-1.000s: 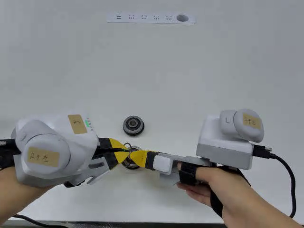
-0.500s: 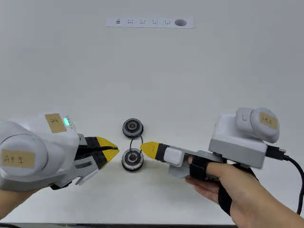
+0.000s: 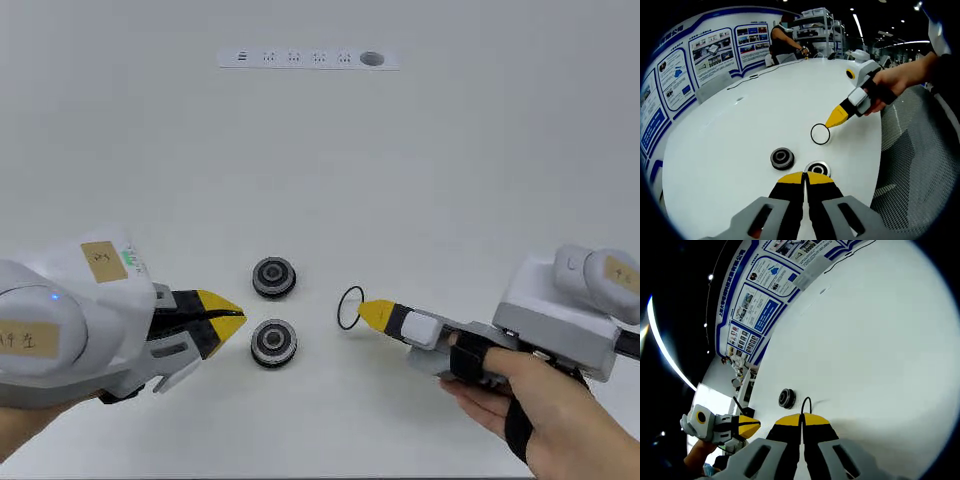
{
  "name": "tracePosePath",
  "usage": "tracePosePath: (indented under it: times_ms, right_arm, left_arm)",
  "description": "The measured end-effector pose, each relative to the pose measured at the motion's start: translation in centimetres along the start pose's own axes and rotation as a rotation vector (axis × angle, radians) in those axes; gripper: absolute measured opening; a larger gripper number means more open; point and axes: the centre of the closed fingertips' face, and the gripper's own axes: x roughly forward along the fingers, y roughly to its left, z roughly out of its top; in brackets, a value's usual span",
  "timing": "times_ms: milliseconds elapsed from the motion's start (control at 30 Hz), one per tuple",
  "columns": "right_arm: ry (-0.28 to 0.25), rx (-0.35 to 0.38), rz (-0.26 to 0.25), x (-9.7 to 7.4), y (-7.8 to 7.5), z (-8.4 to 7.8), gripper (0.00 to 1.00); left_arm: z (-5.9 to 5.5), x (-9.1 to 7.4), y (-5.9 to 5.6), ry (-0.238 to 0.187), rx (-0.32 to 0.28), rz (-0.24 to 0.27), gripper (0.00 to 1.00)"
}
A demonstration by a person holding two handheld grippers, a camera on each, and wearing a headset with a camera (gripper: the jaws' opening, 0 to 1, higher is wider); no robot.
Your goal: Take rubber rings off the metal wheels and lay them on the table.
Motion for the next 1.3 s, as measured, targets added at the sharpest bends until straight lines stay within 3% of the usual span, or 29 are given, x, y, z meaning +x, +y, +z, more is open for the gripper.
tracePosePath:
  times_ms: [133,600,767,933,1033,1300]
  right_arm:
    - [0.006,-0.014,-0.064,-0.4,-1.3,-0.1,0.02]
    - [-0.008,-0.145,-0.153,-2.3,-2.3,0.6,0.1]
    - [-0.016,-0.192,-0.098,-2.8,-1.4,0.7,0.13]
    - [0.007,-0.221,-0.002,-2.2,0.3,-0.5,0.18]
    - [0.039,-0.279,0.046,-1.9,1.4,-1.3,0.22]
    - [0.072,-0.298,0.11,-1.5,2.6,-2.7,0.24]
  left_arm:
    - [-0.4,0.4,-0.5,0.018,0.002,-0.007,0.01]
    - [-0.7,0.8,-1.0,0.026,0.01,-0.036,0.02]
    - [-0.3,1.3,-0.8,0.023,0.027,-0.047,0.02]
    - [-0.1,1.9,-0.8,0.03,0.042,-0.06,0.02]
    - [-0.1,2.0,-1.0,0.031,0.044,-0.069,0.03]
    - [-0.7,2.2,-1.5,0.037,0.039,-0.09,0.06]
